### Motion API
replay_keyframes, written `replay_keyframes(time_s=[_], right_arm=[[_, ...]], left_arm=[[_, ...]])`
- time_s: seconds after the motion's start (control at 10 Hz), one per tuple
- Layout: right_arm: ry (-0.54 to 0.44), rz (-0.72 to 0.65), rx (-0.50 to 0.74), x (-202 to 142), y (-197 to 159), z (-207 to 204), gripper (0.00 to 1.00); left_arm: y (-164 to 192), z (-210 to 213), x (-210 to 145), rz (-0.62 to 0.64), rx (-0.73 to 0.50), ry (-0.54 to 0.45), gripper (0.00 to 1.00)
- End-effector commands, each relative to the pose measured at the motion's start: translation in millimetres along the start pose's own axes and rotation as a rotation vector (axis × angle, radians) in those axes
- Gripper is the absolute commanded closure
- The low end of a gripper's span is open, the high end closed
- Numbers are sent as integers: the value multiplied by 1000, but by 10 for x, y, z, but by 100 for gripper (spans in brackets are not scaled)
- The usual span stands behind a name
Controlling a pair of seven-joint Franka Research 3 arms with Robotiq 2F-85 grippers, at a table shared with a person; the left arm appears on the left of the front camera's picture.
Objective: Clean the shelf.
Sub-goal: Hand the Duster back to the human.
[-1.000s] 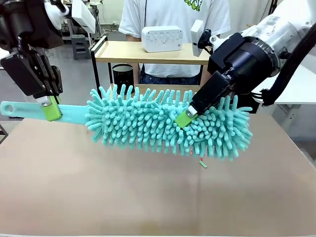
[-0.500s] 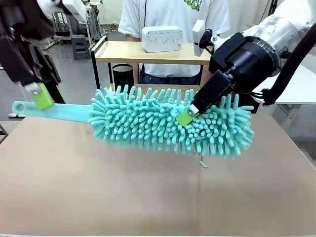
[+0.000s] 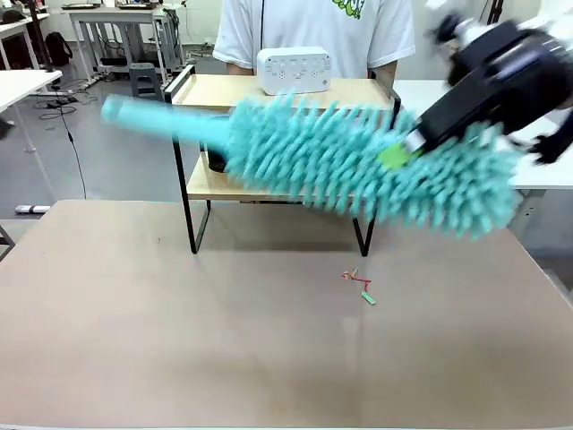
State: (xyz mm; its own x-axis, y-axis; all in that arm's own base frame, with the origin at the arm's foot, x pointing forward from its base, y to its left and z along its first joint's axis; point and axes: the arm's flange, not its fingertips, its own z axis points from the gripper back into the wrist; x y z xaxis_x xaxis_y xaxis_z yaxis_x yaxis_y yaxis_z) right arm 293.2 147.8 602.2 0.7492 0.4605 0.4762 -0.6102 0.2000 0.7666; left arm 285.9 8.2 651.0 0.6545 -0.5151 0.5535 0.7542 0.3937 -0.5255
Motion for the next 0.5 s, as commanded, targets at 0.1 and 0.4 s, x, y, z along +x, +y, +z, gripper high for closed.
replay_keyframes(time_s=[0.1,0.4], right_arm=[[-547,-34,-81,-526,347,1308,100],[-1238,-448,-144,-1326,-129,2204,100]], left_arm=[[328,101,-564,349,213,-762,0],[672,-28,-578,362,241,-899,0]])
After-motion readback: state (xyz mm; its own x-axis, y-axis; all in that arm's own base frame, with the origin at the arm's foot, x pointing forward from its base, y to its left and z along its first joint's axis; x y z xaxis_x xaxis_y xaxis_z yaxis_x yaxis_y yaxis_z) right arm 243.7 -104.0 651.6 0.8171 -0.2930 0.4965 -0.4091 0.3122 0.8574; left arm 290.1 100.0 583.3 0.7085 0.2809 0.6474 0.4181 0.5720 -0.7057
